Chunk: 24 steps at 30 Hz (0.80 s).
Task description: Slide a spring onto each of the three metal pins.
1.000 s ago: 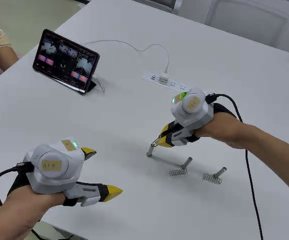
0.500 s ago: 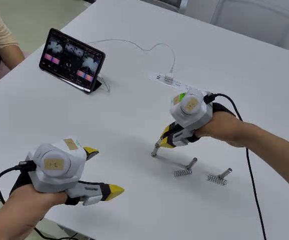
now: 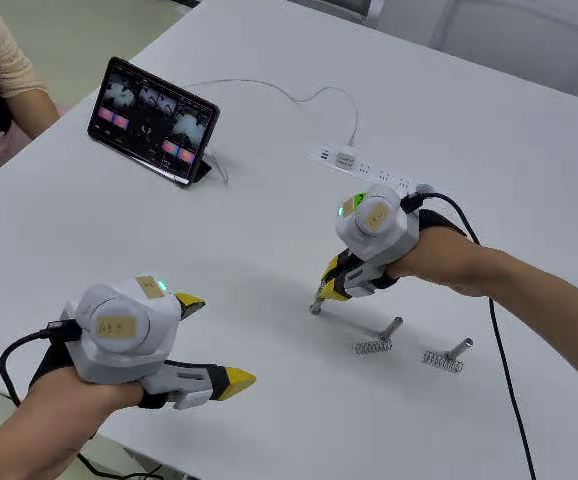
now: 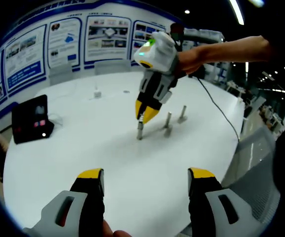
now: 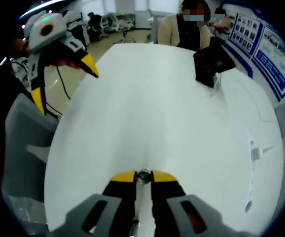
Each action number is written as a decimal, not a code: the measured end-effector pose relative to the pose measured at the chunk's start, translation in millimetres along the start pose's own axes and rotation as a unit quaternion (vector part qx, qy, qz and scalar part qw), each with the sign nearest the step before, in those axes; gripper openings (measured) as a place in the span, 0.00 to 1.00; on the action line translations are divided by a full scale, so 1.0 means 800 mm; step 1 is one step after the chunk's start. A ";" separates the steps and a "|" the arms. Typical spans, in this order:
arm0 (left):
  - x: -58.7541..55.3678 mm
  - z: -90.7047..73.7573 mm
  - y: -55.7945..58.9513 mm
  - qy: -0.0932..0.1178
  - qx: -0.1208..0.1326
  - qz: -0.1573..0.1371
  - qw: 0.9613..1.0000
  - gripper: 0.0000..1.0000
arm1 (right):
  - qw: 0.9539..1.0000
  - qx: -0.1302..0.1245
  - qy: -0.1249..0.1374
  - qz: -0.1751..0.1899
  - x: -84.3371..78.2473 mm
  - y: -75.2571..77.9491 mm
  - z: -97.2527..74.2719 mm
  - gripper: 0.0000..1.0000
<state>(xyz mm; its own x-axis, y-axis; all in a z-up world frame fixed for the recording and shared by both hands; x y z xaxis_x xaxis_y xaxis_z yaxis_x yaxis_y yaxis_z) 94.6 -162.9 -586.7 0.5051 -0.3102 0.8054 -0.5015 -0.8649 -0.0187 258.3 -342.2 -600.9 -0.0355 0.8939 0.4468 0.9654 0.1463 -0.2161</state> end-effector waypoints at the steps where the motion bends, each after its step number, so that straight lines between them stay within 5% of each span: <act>1: 0.000 -0.001 0.000 0.000 0.001 0.000 1.000 0.70 | 1.000 0.001 -0.001 -0.001 0.000 0.000 0.002 0.12; 24: -0.007 -0.008 -0.007 -0.004 0.010 -0.010 1.000 0.70 | 1.000 0.008 -0.026 -0.012 -0.008 0.008 0.032 0.13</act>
<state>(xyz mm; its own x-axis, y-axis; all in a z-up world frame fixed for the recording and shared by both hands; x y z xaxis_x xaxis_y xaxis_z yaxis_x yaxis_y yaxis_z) 90.1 -153.9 -587.5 0.5207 -0.2959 0.8008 -0.4774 -0.8786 -0.0143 257.9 -336.0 -627.1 -0.0732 0.9105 0.4069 0.9599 0.1750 -0.2190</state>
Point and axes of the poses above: the centre of the closed fingertips' face, and the gripper's own axes: z roughly forward along the fingers, y roughly to its right, x roughly out of its top, the point moved 9 cm from there along -z, roughly backward along the fingers, and after that the axes turned 14 degrees about x, right-handed, at the moved point
